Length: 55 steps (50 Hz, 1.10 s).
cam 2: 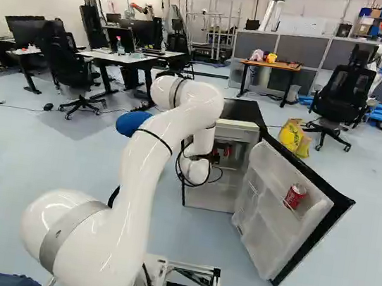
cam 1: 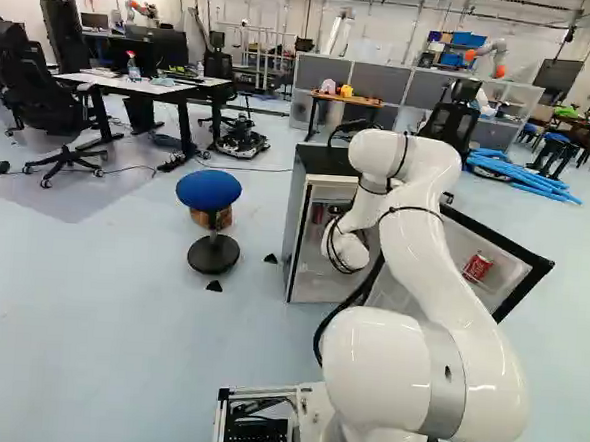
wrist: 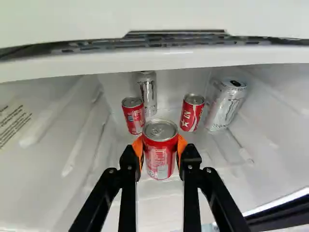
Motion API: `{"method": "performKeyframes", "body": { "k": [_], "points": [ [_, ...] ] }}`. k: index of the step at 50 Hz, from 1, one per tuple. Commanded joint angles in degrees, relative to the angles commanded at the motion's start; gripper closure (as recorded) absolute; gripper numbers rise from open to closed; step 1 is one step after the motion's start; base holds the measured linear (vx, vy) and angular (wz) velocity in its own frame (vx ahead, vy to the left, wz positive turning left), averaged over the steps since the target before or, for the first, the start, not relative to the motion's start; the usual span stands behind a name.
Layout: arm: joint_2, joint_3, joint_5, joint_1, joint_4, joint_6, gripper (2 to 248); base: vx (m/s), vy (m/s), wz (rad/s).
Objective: Grab a drink from the fridge
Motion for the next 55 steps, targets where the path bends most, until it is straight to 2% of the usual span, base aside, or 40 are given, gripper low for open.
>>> {"method": "performKeyframes", "body": {
  "k": [55],
  "points": [
    [20.2, 24.4, 0.0, -0.8, 0.0, 0.0, 158, 0.000, 0.000, 0.000]
  ]
}}
